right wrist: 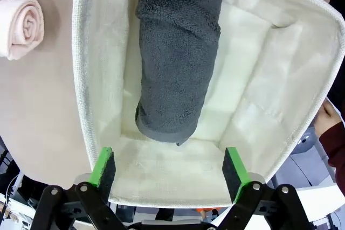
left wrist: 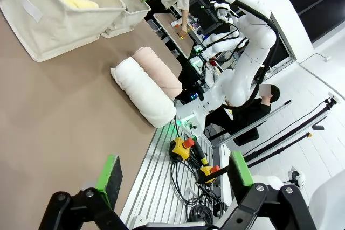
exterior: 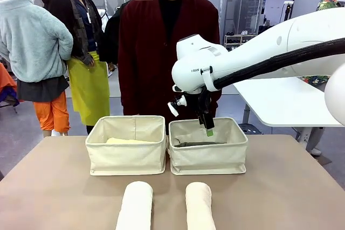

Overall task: Divide the towels into two baskets.
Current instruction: Pick up one hotel-folded towel from the bottom of the table and place it in the Fabric basket indicated by the person.

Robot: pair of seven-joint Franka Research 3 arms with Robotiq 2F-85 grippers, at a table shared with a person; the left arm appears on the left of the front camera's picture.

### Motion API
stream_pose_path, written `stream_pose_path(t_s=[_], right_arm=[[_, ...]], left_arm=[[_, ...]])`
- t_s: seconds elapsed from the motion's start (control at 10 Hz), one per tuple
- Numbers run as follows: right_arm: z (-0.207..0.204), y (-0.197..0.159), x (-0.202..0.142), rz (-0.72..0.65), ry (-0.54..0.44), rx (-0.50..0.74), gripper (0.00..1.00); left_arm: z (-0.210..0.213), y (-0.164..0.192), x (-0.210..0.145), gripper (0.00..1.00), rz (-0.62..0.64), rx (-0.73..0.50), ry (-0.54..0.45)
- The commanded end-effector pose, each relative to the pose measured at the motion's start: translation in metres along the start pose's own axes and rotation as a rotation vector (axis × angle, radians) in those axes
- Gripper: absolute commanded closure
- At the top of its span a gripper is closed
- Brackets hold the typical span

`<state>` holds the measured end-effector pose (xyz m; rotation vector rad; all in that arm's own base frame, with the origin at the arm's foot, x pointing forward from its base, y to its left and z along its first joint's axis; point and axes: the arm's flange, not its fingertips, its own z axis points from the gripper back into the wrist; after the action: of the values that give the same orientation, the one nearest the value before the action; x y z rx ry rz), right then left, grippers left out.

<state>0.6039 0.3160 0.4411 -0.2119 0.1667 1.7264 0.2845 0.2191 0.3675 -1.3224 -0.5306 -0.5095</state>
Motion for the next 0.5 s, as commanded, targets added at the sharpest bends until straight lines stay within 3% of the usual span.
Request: stream_pose_path(t_s=[0.0,0.4], right_arm=[[0.0015,0.0007,0.0000,0.001,0.008,-0.005,0.00],[0.0003,-0.0001,0.0000,0.000,0.000,-0.001,0.00]], left_arm=[[0.0003,-0.0056,-0.0035,0.00,0.003,-0.002,0.005],[0.0003,-0.0056,-0.0035,0.00,0.003,-0.002,0.005]])
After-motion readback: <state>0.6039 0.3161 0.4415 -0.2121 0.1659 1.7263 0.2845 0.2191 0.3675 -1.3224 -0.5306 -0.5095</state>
